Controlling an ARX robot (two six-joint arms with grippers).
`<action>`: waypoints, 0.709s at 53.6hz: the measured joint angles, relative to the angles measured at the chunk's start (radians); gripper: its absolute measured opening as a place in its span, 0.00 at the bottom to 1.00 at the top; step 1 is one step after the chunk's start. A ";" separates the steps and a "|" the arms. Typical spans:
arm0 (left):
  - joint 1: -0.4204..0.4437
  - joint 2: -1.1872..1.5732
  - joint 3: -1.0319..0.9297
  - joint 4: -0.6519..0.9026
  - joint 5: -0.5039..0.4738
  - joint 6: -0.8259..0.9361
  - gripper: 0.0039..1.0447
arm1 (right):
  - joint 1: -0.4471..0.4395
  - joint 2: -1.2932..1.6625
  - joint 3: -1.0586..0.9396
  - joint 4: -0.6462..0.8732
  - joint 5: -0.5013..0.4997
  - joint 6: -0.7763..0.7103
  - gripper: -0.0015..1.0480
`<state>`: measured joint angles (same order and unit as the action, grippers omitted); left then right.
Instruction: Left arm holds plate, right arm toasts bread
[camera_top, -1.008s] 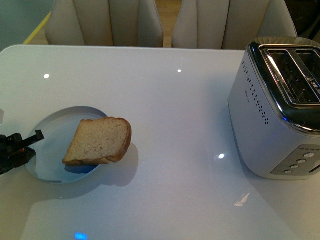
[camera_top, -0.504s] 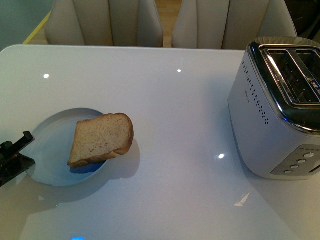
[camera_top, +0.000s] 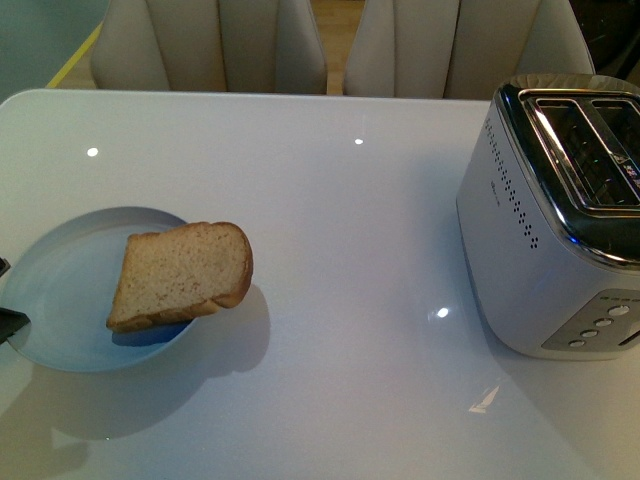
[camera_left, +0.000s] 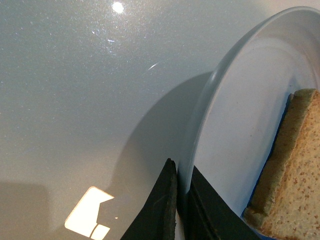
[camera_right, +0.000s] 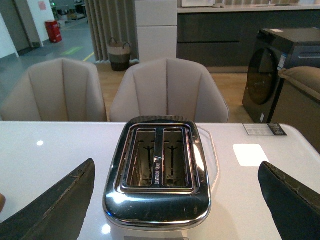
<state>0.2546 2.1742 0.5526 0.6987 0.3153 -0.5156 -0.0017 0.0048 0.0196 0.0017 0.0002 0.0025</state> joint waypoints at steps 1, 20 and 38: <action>0.000 -0.005 -0.002 0.000 0.001 -0.002 0.03 | 0.000 0.000 0.000 0.000 0.000 0.000 0.91; -0.068 -0.283 -0.051 -0.143 0.025 -0.087 0.03 | 0.000 0.000 0.000 0.000 0.000 0.000 0.91; -0.242 -0.591 -0.016 -0.404 -0.045 -0.197 0.03 | 0.000 0.000 0.000 0.000 0.000 0.000 0.91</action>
<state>0.0124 1.5829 0.5365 0.2943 0.2703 -0.7128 -0.0017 0.0048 0.0196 0.0017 0.0002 0.0025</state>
